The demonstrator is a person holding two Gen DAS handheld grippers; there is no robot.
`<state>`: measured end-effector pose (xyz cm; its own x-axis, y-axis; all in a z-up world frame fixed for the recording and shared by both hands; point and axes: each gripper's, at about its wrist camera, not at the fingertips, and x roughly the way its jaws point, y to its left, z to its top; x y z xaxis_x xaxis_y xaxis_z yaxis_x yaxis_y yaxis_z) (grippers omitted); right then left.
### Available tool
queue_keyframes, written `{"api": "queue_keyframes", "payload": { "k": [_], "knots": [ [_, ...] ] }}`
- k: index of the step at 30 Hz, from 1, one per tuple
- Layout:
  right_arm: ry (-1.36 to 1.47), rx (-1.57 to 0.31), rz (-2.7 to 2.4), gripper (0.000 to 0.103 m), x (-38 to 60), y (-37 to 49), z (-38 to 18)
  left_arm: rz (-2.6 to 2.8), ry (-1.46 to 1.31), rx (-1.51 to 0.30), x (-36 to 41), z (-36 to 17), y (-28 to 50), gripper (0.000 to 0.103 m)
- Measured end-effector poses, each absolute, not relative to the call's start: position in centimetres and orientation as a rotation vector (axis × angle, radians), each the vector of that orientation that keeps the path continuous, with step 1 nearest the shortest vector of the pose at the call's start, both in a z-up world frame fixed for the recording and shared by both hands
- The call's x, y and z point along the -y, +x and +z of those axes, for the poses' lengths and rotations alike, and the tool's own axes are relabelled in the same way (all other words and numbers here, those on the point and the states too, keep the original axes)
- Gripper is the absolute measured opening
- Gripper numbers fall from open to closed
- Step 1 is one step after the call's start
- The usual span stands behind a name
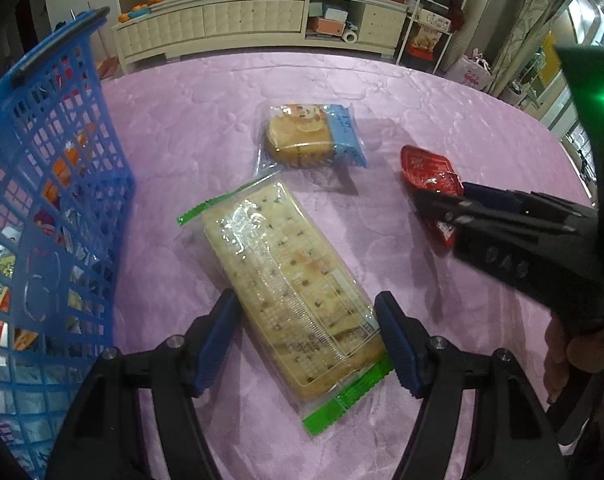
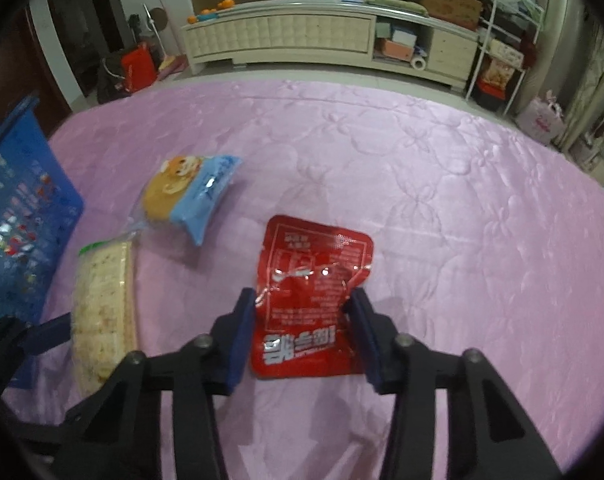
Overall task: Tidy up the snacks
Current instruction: 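Grasp the cracker pack with the left tool while the right tool grasps the red sauce packet, then carry both packs over the basket and open the right tool to drop the red packet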
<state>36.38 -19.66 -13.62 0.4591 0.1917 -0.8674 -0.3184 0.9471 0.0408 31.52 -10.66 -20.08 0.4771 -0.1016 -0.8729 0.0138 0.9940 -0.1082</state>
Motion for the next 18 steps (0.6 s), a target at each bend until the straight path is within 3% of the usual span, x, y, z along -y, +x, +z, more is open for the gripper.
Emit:
{"api": "queue_keyframes", "payload": {
  "k": [1, 2, 10, 18],
  "knots": [
    [-0.11, -1.037, 0.314, 0.035, 20.1, 36.1, -13.3, -0.077, -0.091, -1.068, 10.5, -19.9, 31.2, 0.067],
    [-0.105, -1.022, 0.299, 0.02, 20.4, 36.1, -12.9, -0.081, -0.092, -1.063, 10.5, -19.7, 30.9, 0.067],
    [-0.081, -1.056, 0.331, 0.02, 20.3, 34.3, -12.7, -0.092, -0.087, -1.043, 10.4, -17.6, 28.7, 0.067],
    [-0.095, -0.952, 0.345, 0.02, 21.2, 29.1, -6.2, -0.141, -0.117, -0.955, 9.5, -12.0, 25.0, 0.067]
  ]
}}
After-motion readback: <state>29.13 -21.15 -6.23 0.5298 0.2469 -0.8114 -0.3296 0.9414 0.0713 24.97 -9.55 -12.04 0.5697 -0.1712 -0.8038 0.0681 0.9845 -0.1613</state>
